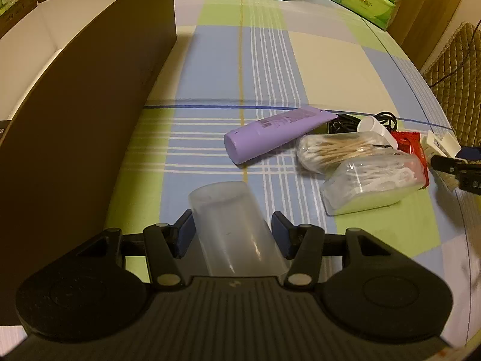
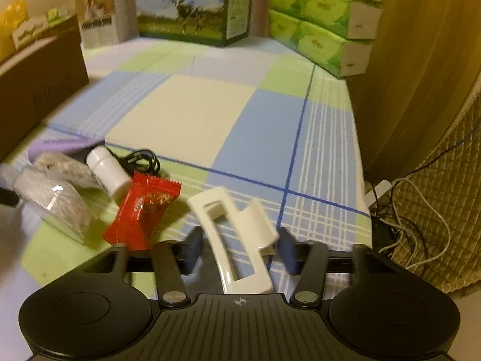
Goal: Organize objects
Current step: 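Grasp the clear plastic case with the left gripper while the right grasps the white clip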
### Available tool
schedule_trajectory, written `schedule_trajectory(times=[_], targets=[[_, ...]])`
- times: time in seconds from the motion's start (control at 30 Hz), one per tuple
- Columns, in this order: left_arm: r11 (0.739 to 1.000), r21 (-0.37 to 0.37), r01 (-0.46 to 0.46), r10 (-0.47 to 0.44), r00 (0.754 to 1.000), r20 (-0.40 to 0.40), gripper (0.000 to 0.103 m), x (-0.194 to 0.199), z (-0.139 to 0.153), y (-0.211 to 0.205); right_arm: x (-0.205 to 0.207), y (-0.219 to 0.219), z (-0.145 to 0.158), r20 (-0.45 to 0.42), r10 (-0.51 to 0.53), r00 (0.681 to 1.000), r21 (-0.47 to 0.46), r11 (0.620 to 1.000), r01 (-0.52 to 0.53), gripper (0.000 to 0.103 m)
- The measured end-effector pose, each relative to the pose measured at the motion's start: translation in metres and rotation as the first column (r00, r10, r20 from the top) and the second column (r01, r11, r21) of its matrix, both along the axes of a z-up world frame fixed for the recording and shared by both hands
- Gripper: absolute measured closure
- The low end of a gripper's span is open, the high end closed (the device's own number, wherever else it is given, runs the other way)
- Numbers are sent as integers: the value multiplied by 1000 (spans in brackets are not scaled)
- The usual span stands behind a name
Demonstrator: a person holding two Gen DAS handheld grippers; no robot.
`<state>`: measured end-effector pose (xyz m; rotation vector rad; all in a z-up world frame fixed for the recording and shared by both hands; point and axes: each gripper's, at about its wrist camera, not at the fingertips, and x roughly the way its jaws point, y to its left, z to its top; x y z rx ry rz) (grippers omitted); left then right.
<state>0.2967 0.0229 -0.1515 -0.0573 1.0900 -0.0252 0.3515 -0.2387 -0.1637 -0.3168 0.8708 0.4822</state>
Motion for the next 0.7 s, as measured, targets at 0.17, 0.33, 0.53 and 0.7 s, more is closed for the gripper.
schedule_trajectory(times=[0.17, 0.33, 0.53, 0.7], targets=[[1000, 5, 7, -7, 1000, -6, 53, 1, -1, 0, -10, 0, -1, 2, -8, 1000, -13, 1000, 8, 61], [1000, 0, 21, -21, 1000, 1, 54, -1, -1, 1, -34, -4, 2, -24, -57, 998, 13, 998, 57, 61], [997, -5, 75, -75, 997, -4, 55, -10, -2, -4, -69, -8, 10, -82, -106, 991, 65, 992, 112, 61], [993, -24, 117, -118, 993, -28, 56, -26, 0, -9, -90, -11, 16, -147, -139, 979, 107, 982, 156, 61]])
